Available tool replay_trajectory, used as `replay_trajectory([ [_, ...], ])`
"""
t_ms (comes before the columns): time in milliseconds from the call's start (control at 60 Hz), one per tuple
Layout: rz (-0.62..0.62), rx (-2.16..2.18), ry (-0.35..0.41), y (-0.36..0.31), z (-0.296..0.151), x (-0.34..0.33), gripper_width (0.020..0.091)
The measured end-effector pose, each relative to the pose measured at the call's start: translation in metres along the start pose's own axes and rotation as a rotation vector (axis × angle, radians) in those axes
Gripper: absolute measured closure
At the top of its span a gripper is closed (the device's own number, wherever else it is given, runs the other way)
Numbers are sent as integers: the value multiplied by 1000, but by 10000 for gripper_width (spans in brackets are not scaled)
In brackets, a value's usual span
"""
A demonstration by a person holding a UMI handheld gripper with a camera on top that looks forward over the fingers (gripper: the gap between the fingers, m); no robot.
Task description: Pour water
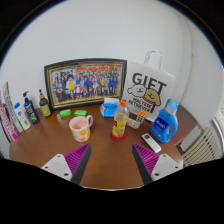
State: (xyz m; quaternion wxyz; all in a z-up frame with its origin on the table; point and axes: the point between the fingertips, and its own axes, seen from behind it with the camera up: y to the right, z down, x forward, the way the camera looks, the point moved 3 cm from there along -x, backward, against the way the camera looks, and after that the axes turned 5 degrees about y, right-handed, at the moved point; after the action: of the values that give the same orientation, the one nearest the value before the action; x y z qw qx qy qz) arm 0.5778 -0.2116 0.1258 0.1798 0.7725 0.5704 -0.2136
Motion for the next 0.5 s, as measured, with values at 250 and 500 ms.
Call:
replay_trajectory([
  [250,-16,-40,7,-25,8,-105,248],
  [500,-33,-35,21,-42,19,-145,255],
])
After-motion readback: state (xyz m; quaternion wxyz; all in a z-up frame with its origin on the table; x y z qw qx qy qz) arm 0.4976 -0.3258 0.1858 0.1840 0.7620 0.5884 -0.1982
